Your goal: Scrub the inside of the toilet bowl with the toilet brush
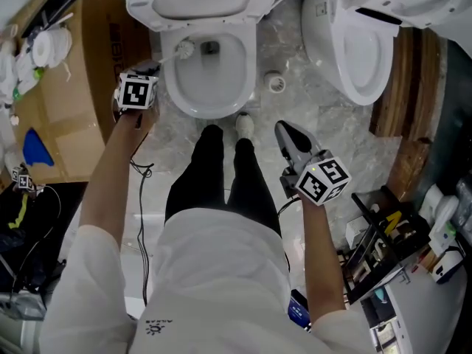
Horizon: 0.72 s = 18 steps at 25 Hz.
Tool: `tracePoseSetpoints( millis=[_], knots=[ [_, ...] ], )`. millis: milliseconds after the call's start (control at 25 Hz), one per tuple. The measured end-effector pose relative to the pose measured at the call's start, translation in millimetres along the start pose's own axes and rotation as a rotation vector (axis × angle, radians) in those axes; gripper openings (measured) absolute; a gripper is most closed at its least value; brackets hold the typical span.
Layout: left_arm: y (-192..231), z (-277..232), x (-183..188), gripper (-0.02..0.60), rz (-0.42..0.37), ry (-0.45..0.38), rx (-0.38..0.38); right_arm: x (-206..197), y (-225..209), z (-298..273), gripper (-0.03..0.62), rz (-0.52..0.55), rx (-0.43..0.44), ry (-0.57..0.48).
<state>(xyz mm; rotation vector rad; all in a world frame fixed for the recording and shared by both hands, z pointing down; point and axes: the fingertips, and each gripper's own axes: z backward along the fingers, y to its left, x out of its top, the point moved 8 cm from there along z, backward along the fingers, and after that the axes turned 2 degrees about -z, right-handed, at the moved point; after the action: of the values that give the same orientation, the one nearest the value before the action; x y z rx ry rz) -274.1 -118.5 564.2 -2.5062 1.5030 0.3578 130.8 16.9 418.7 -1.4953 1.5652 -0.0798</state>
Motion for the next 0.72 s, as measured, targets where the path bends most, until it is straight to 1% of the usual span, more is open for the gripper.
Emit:
tracePoseSetpoints(
  millis=[160, 480, 720],
  knots=[
    [1, -6, 16, 0.158, -0.06, 0.008, 0.002, -3, -2, 3, 0.0, -0.016, -0.018, -0.015],
    [-4, -15, 38, 0.158, -0.121, 0.001, -0.009, -7, -9, 11, 0.0, -0.044, -0.05, -0.039],
    [-13, -22, 56, 0.158, -0.155, -0.022, -0.022, -8, -10, 6, 0.0, -0.05, -0.051, -0.039]
  ],
)
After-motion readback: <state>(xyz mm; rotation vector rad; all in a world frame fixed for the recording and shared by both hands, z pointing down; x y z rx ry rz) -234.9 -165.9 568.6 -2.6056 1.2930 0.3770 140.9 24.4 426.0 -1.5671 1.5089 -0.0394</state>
